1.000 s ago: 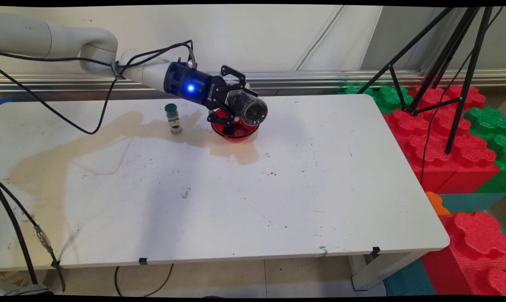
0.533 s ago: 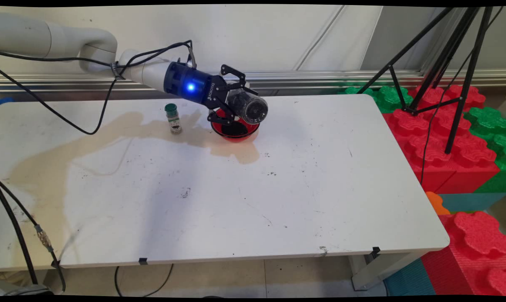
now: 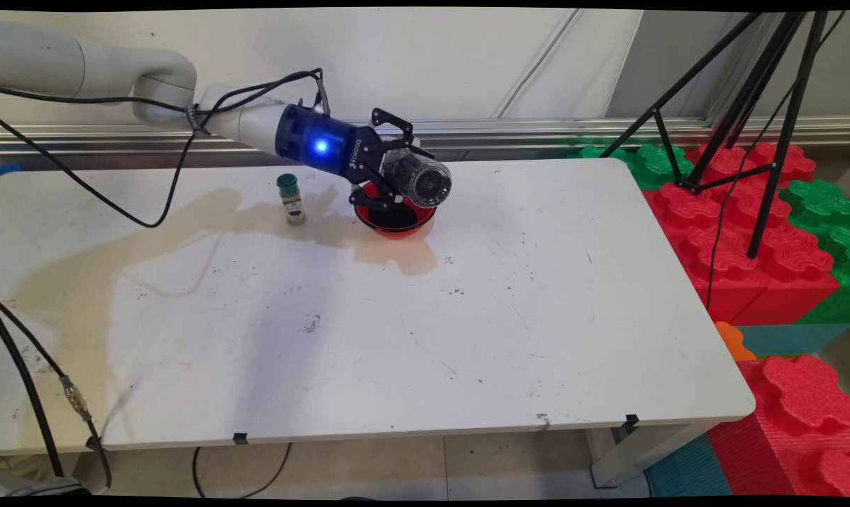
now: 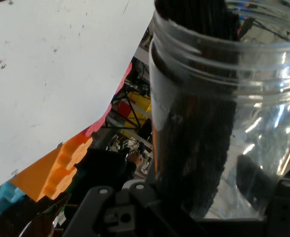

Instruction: Pour the black seasoning powder in the red bowl

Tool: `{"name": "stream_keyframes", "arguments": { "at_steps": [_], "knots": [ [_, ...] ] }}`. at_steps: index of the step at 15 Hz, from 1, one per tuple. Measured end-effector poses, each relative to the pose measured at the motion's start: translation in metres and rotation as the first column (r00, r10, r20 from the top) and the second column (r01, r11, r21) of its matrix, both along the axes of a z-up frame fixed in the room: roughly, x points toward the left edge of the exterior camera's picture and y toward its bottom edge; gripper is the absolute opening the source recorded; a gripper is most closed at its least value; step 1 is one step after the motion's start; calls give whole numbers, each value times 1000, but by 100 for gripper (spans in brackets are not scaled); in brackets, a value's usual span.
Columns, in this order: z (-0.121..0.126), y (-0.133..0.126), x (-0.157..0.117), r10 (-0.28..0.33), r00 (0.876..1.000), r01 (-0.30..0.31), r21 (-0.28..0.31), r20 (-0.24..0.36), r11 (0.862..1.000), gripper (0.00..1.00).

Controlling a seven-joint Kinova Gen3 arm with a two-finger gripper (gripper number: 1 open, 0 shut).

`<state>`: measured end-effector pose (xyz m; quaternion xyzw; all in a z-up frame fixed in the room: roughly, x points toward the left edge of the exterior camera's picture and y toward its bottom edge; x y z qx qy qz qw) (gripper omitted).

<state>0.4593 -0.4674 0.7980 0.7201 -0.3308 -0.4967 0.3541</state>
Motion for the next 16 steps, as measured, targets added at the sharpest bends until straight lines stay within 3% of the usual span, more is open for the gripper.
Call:
{"name": "stream_keyframes", "arguments": {
  "at_steps": [16],
  "knots": [
    [1,9,-6,-7,1000,6,-8,-10,1000,0]
  ]
}}
